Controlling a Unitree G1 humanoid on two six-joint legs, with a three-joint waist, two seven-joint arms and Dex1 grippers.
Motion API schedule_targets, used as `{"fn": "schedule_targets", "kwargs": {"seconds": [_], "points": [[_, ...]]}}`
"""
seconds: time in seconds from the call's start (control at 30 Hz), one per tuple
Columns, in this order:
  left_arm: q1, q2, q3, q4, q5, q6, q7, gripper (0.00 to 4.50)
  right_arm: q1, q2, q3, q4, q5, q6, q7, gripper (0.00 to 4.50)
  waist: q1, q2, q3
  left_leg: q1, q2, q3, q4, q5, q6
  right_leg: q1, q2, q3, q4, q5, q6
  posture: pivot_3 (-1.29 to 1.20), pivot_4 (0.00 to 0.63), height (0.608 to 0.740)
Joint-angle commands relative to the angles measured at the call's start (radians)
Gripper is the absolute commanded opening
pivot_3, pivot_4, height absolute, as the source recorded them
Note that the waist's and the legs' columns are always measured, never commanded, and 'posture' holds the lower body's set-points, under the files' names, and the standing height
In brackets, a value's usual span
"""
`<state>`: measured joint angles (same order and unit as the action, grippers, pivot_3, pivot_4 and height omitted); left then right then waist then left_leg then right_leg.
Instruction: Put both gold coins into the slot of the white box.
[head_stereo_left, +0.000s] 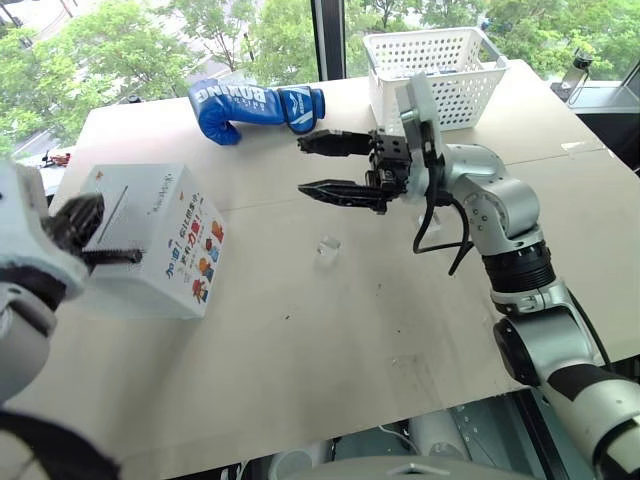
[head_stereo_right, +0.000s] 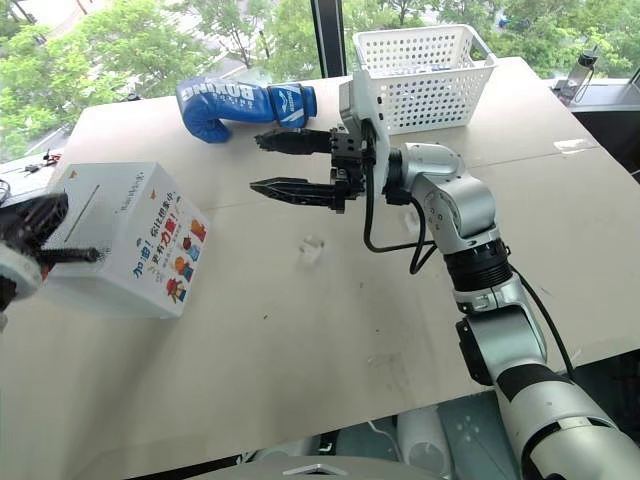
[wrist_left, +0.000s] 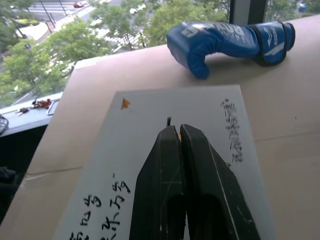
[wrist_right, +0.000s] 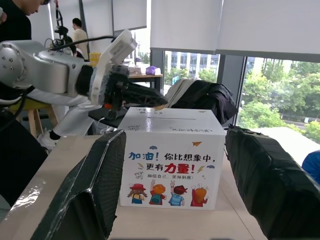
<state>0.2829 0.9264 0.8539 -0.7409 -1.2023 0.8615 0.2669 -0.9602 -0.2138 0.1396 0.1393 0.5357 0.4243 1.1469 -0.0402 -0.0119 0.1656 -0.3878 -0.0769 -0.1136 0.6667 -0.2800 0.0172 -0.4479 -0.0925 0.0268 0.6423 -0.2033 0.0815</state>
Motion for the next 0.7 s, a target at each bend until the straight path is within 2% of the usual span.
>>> {"fn": "schedule_targets", "kwargs": {"seconds": [0.03, 0.23, 0.43, 0.47, 0.5, 0.67, 0.7], "points": [[0.003, -0.027, -0.013, 0.043, 0.108, -0.061, -0.109, 0.00, -0.002, 0.005, -0.020, -0.036, 0.010, -0.009, -0.011, 3.39, 0.001, 0.000, 0.000, 0.000, 0.000, 0.000, 0.000, 0.000, 0.000, 0.000, 0.000, 0.000, 0.000, 0.000, 0.000, 0.00, 0.150, 0.721], [-0.004, -0.077, -0.064, 0.107, 0.239, -0.093, -0.213, 0.00, 0.003, 0.005, -0.024, -0.049, 0.014, -0.007, -0.025, 3.39, 0.002, 0.000, 0.000, 0.001, 0.000, 0.000, 0.000, 0.000, 0.000, 0.001, 0.000, 0.000, 0.000, 0.000, 0.000, 0.00, 0.150, 0.721], [-0.027, -0.123, -0.096, 0.125, 0.287, -0.094, -0.264, 0.00, 0.012, 0.004, -0.025, -0.062, 0.017, -0.004, -0.037, 3.39, 0.001, 0.002, -0.001, 0.002, 0.000, 0.000, 0.000, 0.000, 0.000, 0.001, 0.000, 0.000, 0.002, 0.000, 0.000, 0.00, 0.150, 0.721], [-0.035, -0.127, -0.100, 0.123, 0.289, -0.093, -0.272, 0.56, 0.013, 0.005, -0.025, -0.063, 0.018, -0.003, -0.038, 3.41, 0.001, 0.002, -0.001, 0.002, 0.000, 0.000, 0.000, 0.000, 0.000, 0.001, 0.000, 0.000, 0.002, 0.000, 0.000, 0.00, 0.150, 0.721], [-0.046, -0.129, -0.102, 0.121, 0.299, -0.093, -0.271, 0.86, 0.014, 0.005, -0.025, -0.064, 0.018, -0.003, -0.039, 3.41, 0.001, 0.002, -0.001, 0.002, 0.000, 0.000, 0.000, 0.000, 0.000, 0.001, 0.000, 0.000, 0.002, 0.000, 0.000, 0.00, 0.150, 0.721], [-0.119, -0.146, -0.092, 0.114, 0.402, -0.169, -0.271, 2.92, 0.021, 0.000, -0.024, -0.070, 0.020, -0.001, -0.040, 3.41, 0.006, 0.002, -0.001, 0.002, 0.000, 0.000, 0.001, 0.000, 0.000, 0.002, -0.001, 0.000, 0.002, 0.001, -0.001, 0.00, 0.150, 0.721], [-0.147, -0.151, -0.086, 0.098, 0.413, -0.205, -0.283, 2.92, 0.026, -0.004, -0.024, -0.074, 0.020, 0.001, -0.039, 3.41, 0.008, 0.002, -0.001, 0.002, 0.000, 0.000, 0.001, 0.000, 0.000, 0.002, -0.001, 0.000, 0.002, 0.001, -0.001, 0.00, 0.150, 0.721]]}}
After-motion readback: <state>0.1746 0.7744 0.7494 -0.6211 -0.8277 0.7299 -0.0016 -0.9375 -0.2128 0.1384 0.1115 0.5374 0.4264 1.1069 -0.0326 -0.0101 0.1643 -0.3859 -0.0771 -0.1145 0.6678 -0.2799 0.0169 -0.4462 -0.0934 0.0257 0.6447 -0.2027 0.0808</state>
